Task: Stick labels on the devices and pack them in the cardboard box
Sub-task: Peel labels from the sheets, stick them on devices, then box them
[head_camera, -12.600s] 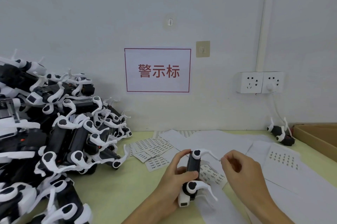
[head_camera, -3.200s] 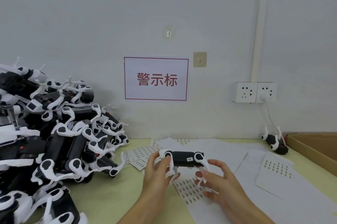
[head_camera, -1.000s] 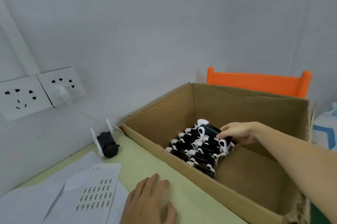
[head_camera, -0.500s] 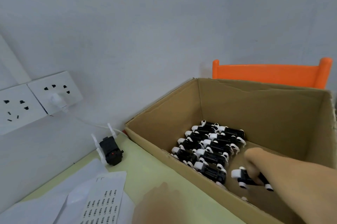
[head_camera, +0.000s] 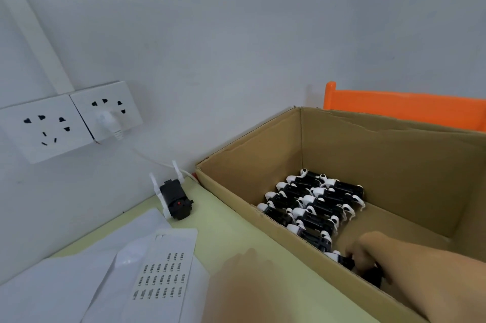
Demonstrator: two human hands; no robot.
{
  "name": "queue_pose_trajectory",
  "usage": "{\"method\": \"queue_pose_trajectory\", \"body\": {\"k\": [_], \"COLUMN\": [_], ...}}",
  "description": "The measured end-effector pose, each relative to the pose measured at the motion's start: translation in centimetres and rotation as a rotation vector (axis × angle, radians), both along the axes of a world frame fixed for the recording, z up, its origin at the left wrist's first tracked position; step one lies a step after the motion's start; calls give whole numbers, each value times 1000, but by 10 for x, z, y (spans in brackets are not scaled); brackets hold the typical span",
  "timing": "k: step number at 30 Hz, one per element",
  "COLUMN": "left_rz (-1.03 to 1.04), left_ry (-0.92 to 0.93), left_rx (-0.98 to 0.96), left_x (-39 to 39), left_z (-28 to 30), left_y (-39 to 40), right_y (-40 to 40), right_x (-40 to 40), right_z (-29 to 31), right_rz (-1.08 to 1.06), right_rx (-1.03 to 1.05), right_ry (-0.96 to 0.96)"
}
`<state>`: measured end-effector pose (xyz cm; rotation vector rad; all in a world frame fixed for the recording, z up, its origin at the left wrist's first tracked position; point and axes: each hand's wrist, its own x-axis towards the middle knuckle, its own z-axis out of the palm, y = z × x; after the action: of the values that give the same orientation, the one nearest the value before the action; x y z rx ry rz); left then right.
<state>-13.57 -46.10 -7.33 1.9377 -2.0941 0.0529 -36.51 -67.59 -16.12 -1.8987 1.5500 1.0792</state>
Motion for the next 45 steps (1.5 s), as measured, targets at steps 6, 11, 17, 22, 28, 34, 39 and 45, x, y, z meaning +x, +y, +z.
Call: {"method": "queue_pose_trajectory", "body": {"k": [6,11,17,22,28,34,39,45], "left_rz": [8,9,-116,-190,-108,177,587,869], "left_ry": [62,161,745,765,829,558,242,175], "left_rx": [16,-2,-153,-644,-785,-408,-26,78], "left_x": [0,4,5,5,19,107,208,254], "left_z": [5,-7,8,14,36,55,42,15], "left_y": [7,8,22,42,62,118,205,311], "right_y": [-3,14,71,162,219,222,218,264], "right_x": [15,35,73,122,159,170,187,250], "right_z": [33,94,178,187,144,108,120,141], "right_rz": [173,54,47,241,123,339,327,474], "right_rx": [-144,-280,-831,-877,-419,-596,-555,-648], "right_ry": [24,-185,-399,-1248,-1371,-824,-766,-817]}}
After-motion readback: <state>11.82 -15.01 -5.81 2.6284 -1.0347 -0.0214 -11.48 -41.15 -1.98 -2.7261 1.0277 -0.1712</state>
